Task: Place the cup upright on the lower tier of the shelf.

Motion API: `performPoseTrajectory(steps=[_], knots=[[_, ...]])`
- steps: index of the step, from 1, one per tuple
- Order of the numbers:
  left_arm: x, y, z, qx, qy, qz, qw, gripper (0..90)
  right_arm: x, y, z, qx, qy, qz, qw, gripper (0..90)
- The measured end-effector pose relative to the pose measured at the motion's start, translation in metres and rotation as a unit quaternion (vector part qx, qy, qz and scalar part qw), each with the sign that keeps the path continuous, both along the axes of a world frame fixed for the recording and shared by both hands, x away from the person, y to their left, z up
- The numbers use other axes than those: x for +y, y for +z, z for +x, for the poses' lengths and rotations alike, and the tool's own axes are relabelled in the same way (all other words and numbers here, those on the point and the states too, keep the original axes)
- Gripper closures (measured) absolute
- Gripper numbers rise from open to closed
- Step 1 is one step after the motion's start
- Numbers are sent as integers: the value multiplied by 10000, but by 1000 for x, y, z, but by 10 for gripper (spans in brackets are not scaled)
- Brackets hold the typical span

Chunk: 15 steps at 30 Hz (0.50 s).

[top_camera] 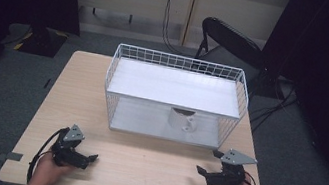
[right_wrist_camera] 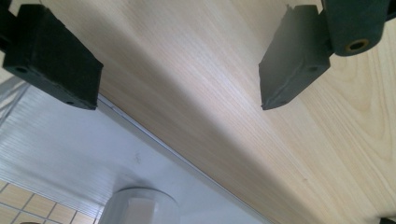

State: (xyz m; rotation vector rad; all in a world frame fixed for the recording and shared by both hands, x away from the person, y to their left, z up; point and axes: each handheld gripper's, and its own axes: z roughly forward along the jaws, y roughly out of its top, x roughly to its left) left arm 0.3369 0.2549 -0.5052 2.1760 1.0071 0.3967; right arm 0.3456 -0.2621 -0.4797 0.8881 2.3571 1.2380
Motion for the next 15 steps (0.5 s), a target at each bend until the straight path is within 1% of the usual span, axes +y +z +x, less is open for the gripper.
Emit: performPoseTrajectory(steps=[6,15], knots=[[0,0,0,-1,-2,6,10000,0,-8,-3,-2,54,45,-32,10000,122],[0,0,0,1,0,-2,10000,0,-19,-8,-5,89,20,-45,9999,122]])
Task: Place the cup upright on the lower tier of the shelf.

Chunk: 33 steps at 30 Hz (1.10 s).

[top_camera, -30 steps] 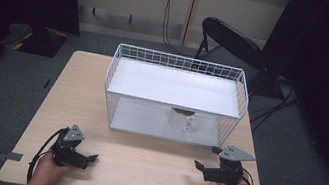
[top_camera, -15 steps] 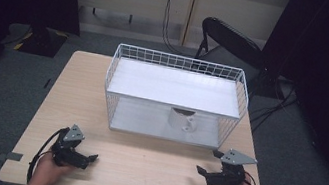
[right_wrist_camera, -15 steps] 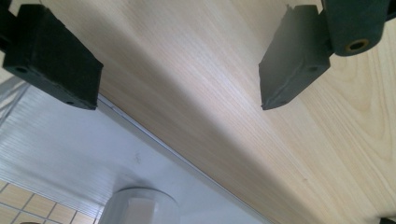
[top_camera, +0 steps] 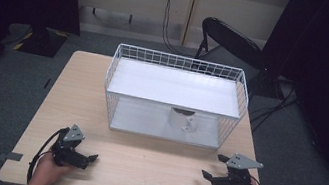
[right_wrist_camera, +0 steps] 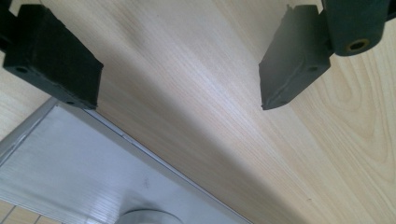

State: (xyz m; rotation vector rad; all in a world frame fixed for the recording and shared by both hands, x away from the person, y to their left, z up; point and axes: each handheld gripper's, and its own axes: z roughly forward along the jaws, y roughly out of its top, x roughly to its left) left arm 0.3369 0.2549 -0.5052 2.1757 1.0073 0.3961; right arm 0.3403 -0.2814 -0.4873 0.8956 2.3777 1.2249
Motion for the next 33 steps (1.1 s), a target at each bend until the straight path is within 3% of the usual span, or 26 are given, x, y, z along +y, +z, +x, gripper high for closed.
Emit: performPoseTrajectory(steps=[24,33], knots=[[0,0,0,1,2,-2,10000,0,-18,-14,-6,235,-62,-60,9997,121],[0,0,0,1,1,0,10000,0,-22,-18,-8,304,-94,-192,9993,120]])
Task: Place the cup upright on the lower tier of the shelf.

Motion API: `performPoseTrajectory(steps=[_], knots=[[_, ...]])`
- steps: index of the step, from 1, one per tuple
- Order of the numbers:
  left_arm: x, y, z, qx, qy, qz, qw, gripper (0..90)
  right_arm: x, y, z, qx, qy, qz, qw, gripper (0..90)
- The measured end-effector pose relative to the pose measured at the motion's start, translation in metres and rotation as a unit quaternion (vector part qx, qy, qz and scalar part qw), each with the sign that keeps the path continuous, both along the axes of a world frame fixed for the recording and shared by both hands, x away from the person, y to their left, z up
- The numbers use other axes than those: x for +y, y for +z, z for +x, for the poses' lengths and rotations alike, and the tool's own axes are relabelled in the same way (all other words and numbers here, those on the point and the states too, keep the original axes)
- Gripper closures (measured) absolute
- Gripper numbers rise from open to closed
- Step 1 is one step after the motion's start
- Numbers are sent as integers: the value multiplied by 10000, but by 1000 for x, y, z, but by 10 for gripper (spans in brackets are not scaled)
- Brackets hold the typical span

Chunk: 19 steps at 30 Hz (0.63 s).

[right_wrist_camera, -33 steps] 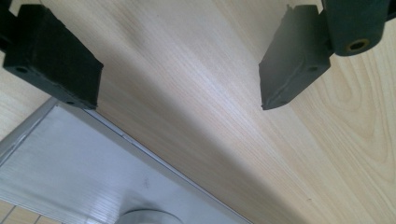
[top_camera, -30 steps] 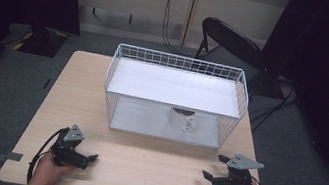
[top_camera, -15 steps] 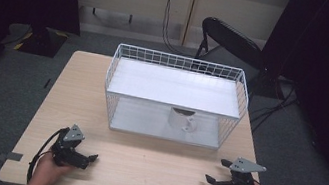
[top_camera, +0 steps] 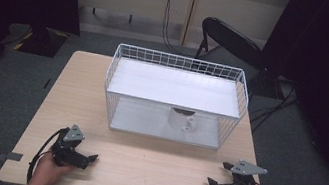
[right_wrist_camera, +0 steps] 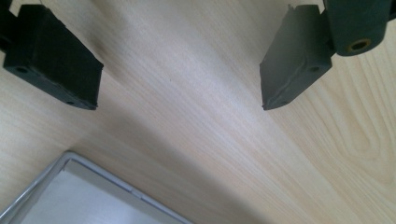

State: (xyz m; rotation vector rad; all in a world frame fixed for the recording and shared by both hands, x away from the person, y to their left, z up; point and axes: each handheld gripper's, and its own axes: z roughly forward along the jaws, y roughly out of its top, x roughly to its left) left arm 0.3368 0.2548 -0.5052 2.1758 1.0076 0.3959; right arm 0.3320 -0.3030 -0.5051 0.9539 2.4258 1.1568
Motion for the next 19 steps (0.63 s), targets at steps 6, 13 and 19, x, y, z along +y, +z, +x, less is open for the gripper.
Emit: performPoseTrajectory(steps=[6,13,19], knots=[[0,0,0,0,-2,2,10000,0,2,-1,0,21,37,-161,9999,121],[0,0,0,-4,-1,4,10000,0,4,-2,2,158,73,-284,9994,113],[0,0,0,-7,-4,2,10000,0,4,-2,3,155,19,-289,9995,112]])
